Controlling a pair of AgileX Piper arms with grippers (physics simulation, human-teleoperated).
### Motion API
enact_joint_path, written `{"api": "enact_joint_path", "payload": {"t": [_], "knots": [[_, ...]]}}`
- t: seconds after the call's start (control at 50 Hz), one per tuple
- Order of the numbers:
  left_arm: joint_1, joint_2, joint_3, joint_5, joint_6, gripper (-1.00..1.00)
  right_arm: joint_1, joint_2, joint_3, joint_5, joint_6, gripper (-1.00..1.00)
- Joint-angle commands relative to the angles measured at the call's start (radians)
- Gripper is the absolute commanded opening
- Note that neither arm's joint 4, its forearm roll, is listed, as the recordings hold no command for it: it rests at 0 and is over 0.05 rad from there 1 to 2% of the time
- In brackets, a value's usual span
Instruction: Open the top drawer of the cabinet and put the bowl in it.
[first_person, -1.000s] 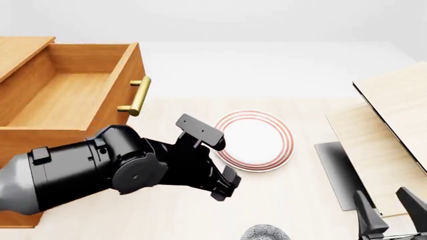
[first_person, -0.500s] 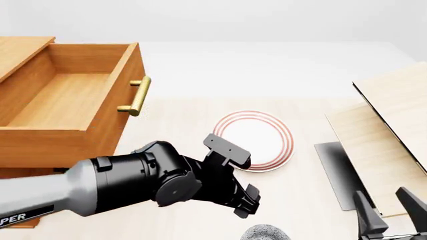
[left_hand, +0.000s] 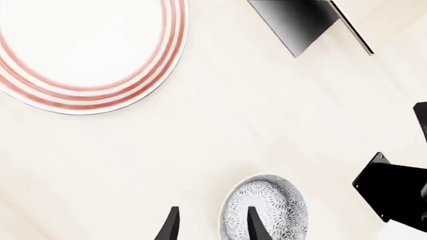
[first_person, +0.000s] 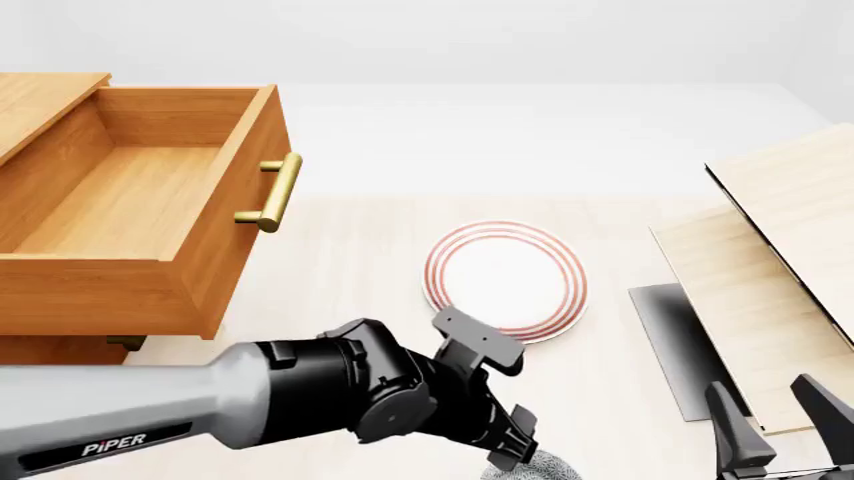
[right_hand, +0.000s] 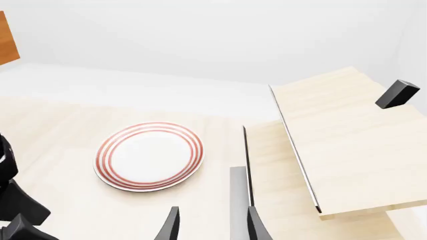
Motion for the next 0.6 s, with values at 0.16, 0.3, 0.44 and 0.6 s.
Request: {"api": "enact_joint_path", "payload": {"t": [0.16, 0.3, 0.44, 0.6], "knots": [[-0.014, 0.065, 0.029, -0.056, -0.03, 1.0, 0.001, 0.0, 0.0, 0.0, -0.002, 1.0], [-0.008, 0.088, 0.051, -0.079, -0.033, 1.0, 0.001, 0.002, 0.0, 0.0, -0.002, 1.0], [-0.029, 0.125, 0.037, -0.088, -0.052, 1.0, 0.001, -0.001, 0.0, 0.002, -0.003, 1.0], [-0.056, 0.164, 0.018, -0.095, -0.072, 1.0, 0.002, -0.002, 0.0, 0.005, -0.003, 1.0]]}}
